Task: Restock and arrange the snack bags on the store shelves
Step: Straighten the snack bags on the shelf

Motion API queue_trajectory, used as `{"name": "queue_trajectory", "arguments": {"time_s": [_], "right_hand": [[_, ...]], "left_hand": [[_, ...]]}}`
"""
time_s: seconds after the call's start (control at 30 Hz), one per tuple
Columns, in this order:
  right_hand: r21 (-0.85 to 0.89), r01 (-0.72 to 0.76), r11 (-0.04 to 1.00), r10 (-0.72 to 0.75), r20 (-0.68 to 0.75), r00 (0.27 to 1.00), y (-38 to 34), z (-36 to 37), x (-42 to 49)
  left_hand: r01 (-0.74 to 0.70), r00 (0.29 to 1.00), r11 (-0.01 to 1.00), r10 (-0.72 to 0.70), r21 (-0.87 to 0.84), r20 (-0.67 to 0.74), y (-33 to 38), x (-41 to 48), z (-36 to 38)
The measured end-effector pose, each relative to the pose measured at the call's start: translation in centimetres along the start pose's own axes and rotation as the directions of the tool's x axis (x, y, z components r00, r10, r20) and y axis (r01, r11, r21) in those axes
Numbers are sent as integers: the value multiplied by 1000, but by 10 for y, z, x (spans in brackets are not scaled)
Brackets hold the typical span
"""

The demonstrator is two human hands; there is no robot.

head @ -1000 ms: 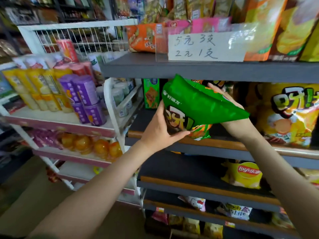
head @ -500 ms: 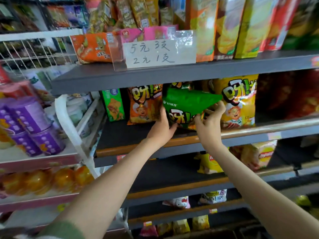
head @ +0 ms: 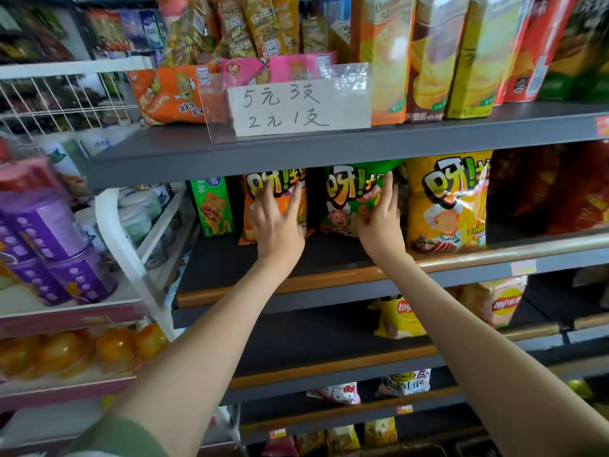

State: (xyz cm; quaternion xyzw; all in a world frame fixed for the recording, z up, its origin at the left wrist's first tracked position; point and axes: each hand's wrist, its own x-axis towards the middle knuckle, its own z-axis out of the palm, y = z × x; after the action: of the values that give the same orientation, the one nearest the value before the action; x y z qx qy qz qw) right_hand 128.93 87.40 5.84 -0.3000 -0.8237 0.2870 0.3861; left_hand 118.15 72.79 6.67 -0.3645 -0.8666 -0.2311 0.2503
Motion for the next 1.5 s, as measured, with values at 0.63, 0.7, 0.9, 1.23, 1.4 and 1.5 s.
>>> {"name": "queue_trajectory", "arguments": {"time_s": [0.63,0.7,0.9,1.23,1.4,1.5], "right_hand": [[-26,28,999,-30,-93,995,-8,-4,16],[-262,44,964,-85,-145,986,-19,5,8],[-388,-41,921,12,-78,997,-37,40,16],[-402,-63,913,35,-77,996,-37,51,24],[-289,167,943,-163,37,986,-18,37,23],[-260,209,943,-176,142,974,-5,25,37]], "left_hand": [[274,955,962,-269,-21,129,-27,13,23],[287,951,957,-278,-47,138,-24,13,25],[331,930,940,-311,-78,196,-20,19,26],[340,922,938,-320,-64,217,-28,19,20],[309,941,942,-282,-134,189,-49,15,22],[260,947,966,-257,13,193,-48,20,16]]}}
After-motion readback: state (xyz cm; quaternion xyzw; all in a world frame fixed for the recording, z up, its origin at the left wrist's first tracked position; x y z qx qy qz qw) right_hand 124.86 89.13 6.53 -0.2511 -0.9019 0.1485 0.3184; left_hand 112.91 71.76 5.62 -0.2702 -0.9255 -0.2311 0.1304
